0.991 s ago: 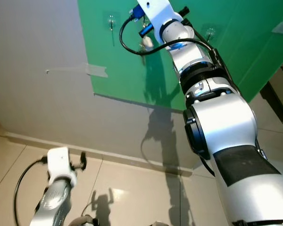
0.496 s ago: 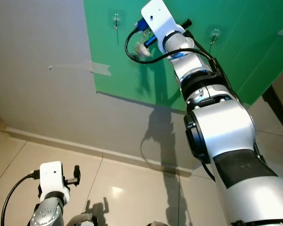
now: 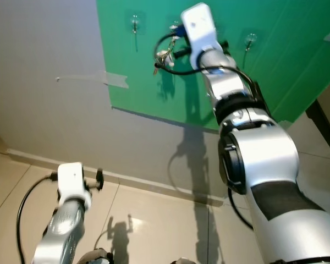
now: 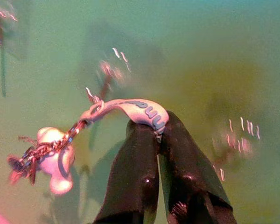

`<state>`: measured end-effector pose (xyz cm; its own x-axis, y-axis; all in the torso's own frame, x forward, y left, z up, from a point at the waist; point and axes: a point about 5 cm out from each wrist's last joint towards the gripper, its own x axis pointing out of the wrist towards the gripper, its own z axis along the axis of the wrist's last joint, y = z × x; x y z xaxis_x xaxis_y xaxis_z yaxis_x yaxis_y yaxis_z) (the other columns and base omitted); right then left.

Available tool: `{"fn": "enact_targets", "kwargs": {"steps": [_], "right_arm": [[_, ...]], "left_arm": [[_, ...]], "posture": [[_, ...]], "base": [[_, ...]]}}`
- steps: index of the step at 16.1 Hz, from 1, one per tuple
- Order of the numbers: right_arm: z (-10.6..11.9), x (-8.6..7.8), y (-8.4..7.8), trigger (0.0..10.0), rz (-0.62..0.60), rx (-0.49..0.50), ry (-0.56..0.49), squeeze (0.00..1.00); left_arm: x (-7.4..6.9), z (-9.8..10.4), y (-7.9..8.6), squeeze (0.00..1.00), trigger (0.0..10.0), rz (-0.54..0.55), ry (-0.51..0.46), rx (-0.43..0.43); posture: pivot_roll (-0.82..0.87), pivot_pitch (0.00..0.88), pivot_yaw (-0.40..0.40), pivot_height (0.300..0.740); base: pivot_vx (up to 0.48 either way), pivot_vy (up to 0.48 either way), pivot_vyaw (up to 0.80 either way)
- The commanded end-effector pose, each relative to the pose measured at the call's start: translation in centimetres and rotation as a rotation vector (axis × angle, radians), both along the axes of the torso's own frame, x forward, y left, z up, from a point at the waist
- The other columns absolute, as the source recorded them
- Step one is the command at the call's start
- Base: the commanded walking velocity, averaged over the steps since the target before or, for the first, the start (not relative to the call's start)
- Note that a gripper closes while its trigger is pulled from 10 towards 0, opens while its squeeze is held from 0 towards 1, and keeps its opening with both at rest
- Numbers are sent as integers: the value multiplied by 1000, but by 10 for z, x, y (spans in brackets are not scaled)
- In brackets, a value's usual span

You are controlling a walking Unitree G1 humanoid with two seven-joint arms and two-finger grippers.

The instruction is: Hang keys on a hook

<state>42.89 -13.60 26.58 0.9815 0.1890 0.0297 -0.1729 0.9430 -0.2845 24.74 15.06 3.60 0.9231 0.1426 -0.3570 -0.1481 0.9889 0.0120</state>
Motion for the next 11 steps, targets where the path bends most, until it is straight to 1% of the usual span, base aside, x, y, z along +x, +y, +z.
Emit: {"fn": "enact_targets", "kwargs": {"steps": [1,2,3,4,5,6,7,8,9,10,11], "right_arm": [[-7,-1,-16,0,-32,86,20,0],[-24,-4,-26,0,-48,168,57,0],[-35,-6,-30,0,-51,182,76,0],[-76,-17,-37,0,-54,193,139,0],[-91,-22,-38,0,-53,192,159,0],[-120,-34,-36,0,-30,190,193,0],[-144,-46,-35,0,-24,195,223,0],[-176,-68,-34,0,-12,179,249,0],[-199,-87,-32,0,4,172,274,0],[-214,-102,-31,0,17,172,304,0],[-221,-111,-33,0,14,176,318,0]], "left_arm": [[6,-3,-1,0,10000,-14,8,-16],[16,0,-4,0,10000,-42,-5,-47],[20,1,-5,0,10000,-51,-5,-56],[30,1,-6,0,10000,-64,5,-74],[33,0,-6,0,10000,-71,9,-79],[38,-1,-5,0,10000,-83,18,-86],[39,-1,-4,0,10000,-85,17,-91],[40,-1,1,0,10000,-78,15,-93],[39,-1,9,0,10000,-63,14,-99],[38,-1,16,0,10000,-50,13,-112],[36,0,23,0,10000,-39,5,-131]], "posture": [[21,0,-68,740],[-6,0,-59,740],[-15,0,-54,740],[-42,0,-44,740],[-56,0,-39,740],[-76,0,-29,740],[-79,0,-24,740],[-89,0,-18,740],[-104,0,-7,740],[-116,0,-1,740],[-124,0,8,740]], "base": [[0,0,0],[0,0,0],[0,0,0],[0,0,0],[0,0,0],[0,0,0],[0,0,0],[0,0,0],[0,0,0],[0,0,0],[0,0,0]]}}
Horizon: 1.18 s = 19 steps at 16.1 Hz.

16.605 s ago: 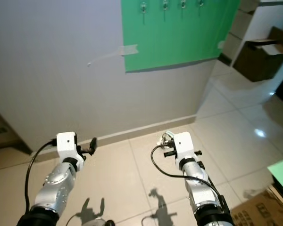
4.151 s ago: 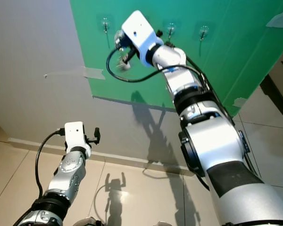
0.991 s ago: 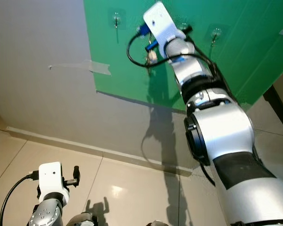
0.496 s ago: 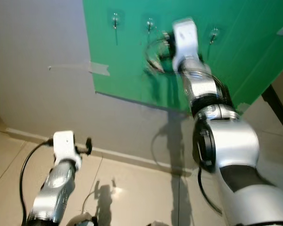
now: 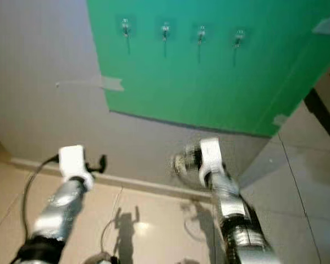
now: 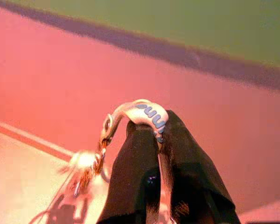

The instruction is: Hang keys on a hook

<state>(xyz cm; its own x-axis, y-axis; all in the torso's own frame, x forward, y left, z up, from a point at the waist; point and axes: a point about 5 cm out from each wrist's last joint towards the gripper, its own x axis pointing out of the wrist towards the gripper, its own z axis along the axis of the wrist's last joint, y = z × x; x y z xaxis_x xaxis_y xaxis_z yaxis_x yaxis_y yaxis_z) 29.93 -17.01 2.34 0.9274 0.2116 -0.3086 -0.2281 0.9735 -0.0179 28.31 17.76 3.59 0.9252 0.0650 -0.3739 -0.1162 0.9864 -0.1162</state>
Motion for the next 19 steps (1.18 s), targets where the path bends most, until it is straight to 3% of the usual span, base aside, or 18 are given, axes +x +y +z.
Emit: {"fn": "enact_targets", "kwargs": {"steps": [1,3,7,14,17,19], "right_arm": [[13,5,-3,0,3,7,-57,0],[10,0,-5,0,-26,24,-46,0],[20,2,7,0,-3,32,-65,0],[23,-1,19,0,33,29,-55,0],[49,-16,8,0,2,2,-130,0],[61,-26,-2,0,-30,-22,-120,0]], "left_arm": [[-1,2,9,0,10000,13,-10,-33],[2,2,7,0,10000,-16,-19,-26],[6,5,-5,0,10000,-39,-36,-5],[6,11,-11,0,10000,-56,-84,61],[-9,37,-3,0,10000,-36,-142,105],[-14,51,-6,0,10000,-57,-151,124]], "posture": [[-132,0,17,740],[-128,0,21,740],[-126,0,25,740],[-114,0,23,740],[-116,0,31,740],[-117,0,43,740]], "base": [[0,0,0],[0,0,0],[0,0,0],[368,257,0],[351,323,0],[323,354,0]]}}
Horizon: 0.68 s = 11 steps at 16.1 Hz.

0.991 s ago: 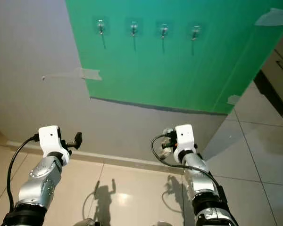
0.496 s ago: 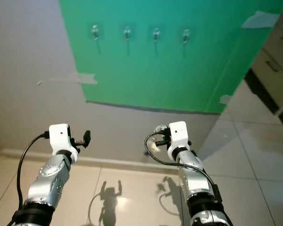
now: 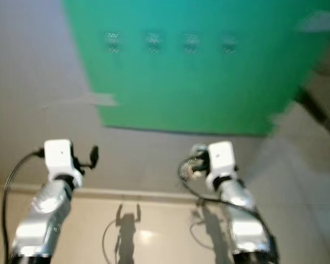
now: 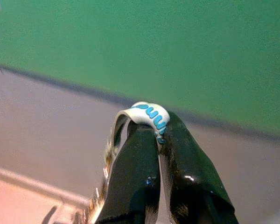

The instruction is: Hang keys on a hook

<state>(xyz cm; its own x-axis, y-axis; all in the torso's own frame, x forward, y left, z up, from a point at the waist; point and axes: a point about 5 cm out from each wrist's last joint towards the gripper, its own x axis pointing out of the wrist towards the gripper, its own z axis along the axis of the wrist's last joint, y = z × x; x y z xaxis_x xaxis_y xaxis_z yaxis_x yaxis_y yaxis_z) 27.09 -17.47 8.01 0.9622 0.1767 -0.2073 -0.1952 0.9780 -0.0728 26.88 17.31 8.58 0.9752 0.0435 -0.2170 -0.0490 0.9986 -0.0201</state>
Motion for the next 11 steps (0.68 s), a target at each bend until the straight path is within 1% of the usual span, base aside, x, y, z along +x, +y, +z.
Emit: {"fn": "enact_targets", "kwargs": {"steps": [1,2,4,5,8,9,11], "right_arm": [[12,-2,-3,0,-24,12,-13,0],[15,-3,-4,0,-25,10,-16,0],[19,-8,-2,0,-27,-1,6,0],[21,-10,0,0,-29,1,18,0],[19,-14,8,0,-18,5,39,0],[19,-15,10,0,-15,5,43,0],[18,-15,15,0,-8,7,55,0]], "left_arm": [[-1,5,-6,0,10000,-22,-1,4],[-1,5,-7,0,10000,-28,4,6],[2,10,-16,0,10000,-84,34,31],[3,12,-18,0,10000,-88,52,39],[10,19,-25,0,10000,-120,25,67],[11,20,-24,0,10000,-114,26,58],[14,19,-24,0,10000,-123,41,76]], "posture": [[-120,0,52,740],[-121,0,56,740],[-128,0,66,740],[-134,0,71,740],[-150,0,85,740],[-157,0,91,740],[-161,0,97,740]], "base": [[334,345,0],[330,349,0],[0,0,0],[0,0,0],[0,0,0],[0,-450,0],[343,-326,0]]}}
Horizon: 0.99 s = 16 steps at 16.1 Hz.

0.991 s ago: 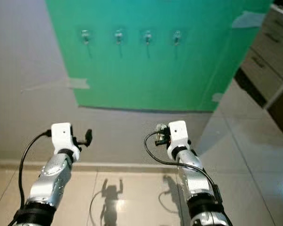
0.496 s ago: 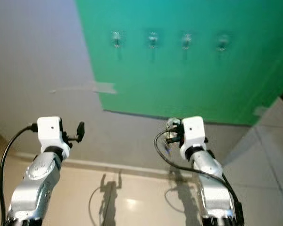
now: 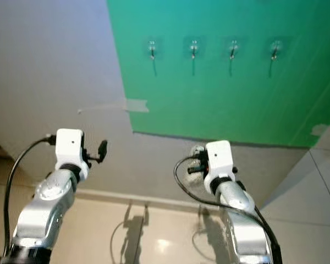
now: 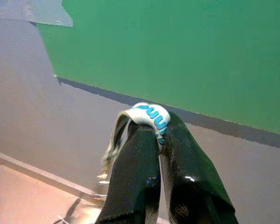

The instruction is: Hang keys on a hook

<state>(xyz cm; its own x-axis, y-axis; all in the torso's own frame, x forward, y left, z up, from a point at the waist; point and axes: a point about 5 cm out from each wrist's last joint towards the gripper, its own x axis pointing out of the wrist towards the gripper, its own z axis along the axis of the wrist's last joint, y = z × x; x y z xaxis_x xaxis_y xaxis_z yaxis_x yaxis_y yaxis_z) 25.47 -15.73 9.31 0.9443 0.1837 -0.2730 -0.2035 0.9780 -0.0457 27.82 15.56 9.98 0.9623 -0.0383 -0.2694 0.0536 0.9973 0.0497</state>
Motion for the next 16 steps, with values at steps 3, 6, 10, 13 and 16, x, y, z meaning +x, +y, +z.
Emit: {"fn": "enact_targets", "kwargs": {"steps": [3,6,10,13,16], "right_arm": [[3,2,3,0,-1,-5,-11,0],[2,2,4,0,15,-11,-6,0],[0,5,8,0,32,-19,-1,0],[0,4,10,0,43,-21,-1,0],[-2,3,9,0,48,-22,6,0]], "left_arm": [[6,3,-4,0,10000,-13,-2,2],[3,-3,0,0,10000,37,33,11],[2,-3,4,0,10000,60,27,13],[-1,-5,0,0,10000,46,36,38],[-2,-6,-2,0,10000,52,32,34]], "posture": [[-157,0,97,740],[-144,0,88,740],[-134,0,77,740],[-131,0,73,740],[-132,0,72,740]], "base": [[401,-192,0],[160,0,0],[0,0,0],[320,0,0],[472,0,0]]}}
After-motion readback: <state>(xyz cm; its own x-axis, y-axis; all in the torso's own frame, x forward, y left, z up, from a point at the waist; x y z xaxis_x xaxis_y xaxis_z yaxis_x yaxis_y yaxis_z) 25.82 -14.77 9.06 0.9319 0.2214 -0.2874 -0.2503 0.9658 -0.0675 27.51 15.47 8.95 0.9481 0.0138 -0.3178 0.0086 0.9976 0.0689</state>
